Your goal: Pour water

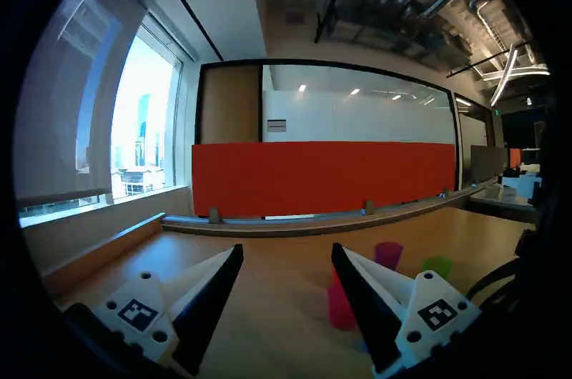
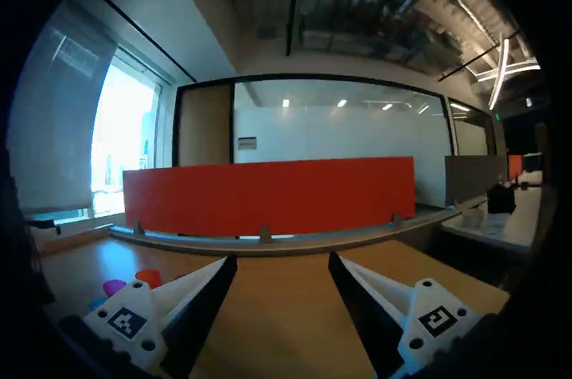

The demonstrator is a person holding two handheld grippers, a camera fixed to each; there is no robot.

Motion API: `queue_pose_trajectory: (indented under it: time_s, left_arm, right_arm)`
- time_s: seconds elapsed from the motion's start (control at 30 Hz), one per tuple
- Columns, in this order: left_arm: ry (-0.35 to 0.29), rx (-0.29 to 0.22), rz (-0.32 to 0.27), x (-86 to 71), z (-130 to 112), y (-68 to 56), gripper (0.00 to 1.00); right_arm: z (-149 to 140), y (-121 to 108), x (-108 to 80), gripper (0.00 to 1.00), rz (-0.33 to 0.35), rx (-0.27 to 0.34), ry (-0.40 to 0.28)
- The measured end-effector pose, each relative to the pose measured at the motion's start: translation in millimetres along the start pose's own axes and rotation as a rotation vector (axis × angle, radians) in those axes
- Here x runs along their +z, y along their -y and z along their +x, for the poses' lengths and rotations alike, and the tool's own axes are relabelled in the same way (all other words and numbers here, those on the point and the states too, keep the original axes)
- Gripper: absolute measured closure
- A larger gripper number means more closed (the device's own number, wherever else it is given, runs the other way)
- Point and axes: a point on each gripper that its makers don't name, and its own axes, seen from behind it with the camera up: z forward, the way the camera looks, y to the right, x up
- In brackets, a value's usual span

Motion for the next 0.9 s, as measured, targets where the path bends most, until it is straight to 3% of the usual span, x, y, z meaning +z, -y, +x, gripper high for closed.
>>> queue_pose_trajectory:
  time_s: [0.2,0.47,0.67,0.9]
  left_arm:
    - [-0.012,0.019,0.025,0.7,-10,0.1,0.08]
    - [-0.03,-0.008,0.055,0.7,-24,5.0,0.08]
    - [-0.044,-0.026,0.057,1.6,-33,4.6,0.08]
    - [-0.045,-0.019,0.075,0.6,-47,14.6,0.08]
  right_arm:
    - [-9,-13,-1.9,0.01,-0.028,0.0,0.025]
    - [-21,-31,-7.0,0.01,-0.079,-0.003,0.055]
    - [-24,-32,-10.8,0.01,-0.095,0.002,0.058]
    - [-19,-30,-11.2,0.01,-0.102,0.005,0.047]
